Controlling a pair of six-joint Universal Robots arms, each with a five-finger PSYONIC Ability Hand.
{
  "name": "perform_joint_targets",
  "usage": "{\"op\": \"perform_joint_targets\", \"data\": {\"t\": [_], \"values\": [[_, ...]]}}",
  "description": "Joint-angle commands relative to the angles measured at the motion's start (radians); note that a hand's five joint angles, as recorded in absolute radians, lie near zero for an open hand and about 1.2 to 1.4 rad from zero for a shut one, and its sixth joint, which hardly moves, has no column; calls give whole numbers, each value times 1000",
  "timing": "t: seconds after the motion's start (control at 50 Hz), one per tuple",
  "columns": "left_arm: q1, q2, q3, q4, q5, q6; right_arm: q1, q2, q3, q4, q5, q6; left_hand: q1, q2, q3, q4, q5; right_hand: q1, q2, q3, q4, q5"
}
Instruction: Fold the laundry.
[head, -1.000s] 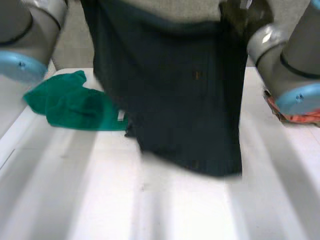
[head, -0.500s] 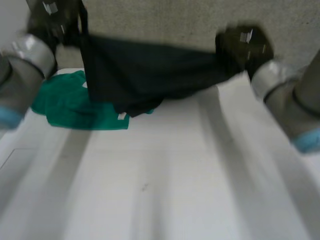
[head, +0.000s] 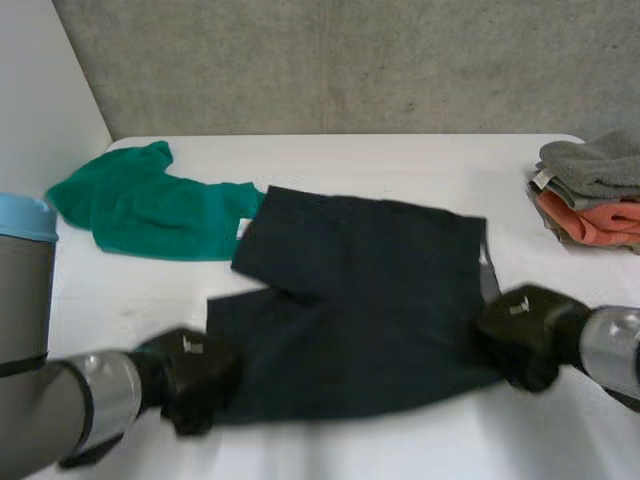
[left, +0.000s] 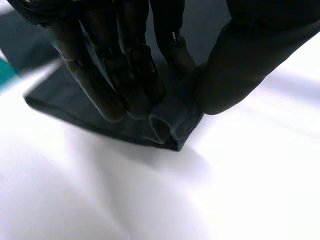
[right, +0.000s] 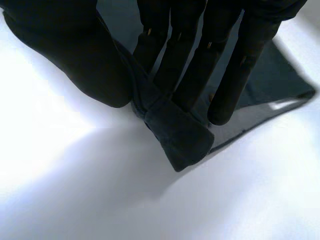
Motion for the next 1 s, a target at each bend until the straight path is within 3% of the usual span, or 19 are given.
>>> {"op": "perform_joint_targets", "data": {"t": [0.02,0.1,0.26,0.38,0.46,0.64,0.66,0.68,0.7,0.72,0.8,0.88,1.0], "values": [[-109,18,34,-223,-27,44,-43,5,-35,269,-10,-251,243,201,207,199,239,275,225,207,202,212],[-149,15,93,-194,-47,50,-52,18,-53,212,-14,-201,243,201,207,199,239,275,225,207,202,212],[-137,-97,288,159,-186,53,-27,110,-107,-28,-14,3,243,201,207,199,239,275,225,207,202,212],[-131,-289,530,446,-219,64,-18,163,-159,-353,48,199,243,201,207,199,239,275,225,207,202,212],[-135,-485,760,590,-226,85,12,241,-184,-626,142,270,243,201,207,199,239,275,225,207,202,212],[-141,-858,1182,603,-232,141,71,471,-266,-1021,199,198,243,201,207,199,239,275,225,207,202,212],[-143,-884,1212,594,-234,139,77,499,-282,-1045,200,178,75,33,38,31,70,60,10,-9,-14,-3],[-146,-921,1260,568,-240,136,83,546,-312,-1068,209,145,-595,-638,-632,-639,-600,-535,-585,-604,-609,-598],[-149,-935,1282,554,-245,136,86,567,-326,-1070,219,131,-916,-958,-952,-960,-920,-794,-844,-863,-868,-857],[-154,-946,1298,538,-249,136,89,584,-338,-1069,231,115,-979,-1021,-1015,-1022,-983,-947,-996,-1015,-1020,-1010],[-167,-930,1299,488,-285,119,106,608,-359,-1024,286,86,-979,-1021,-1015,-1022,-983,-947,-996,-1015,-1020,-1010],[-169,-848,1206,483,-300,86,109,547,-329,-890,288,147,-979,-1021,-1015,-1022,-983,-947,-996,-1015,-1020,-1010],[-167,-690,984,538,-272,24,97,351,-306,-474,262,268,-979,-1021,-1015,-1022,-983,-947,-996,-1015,-1020,-1010]]}}
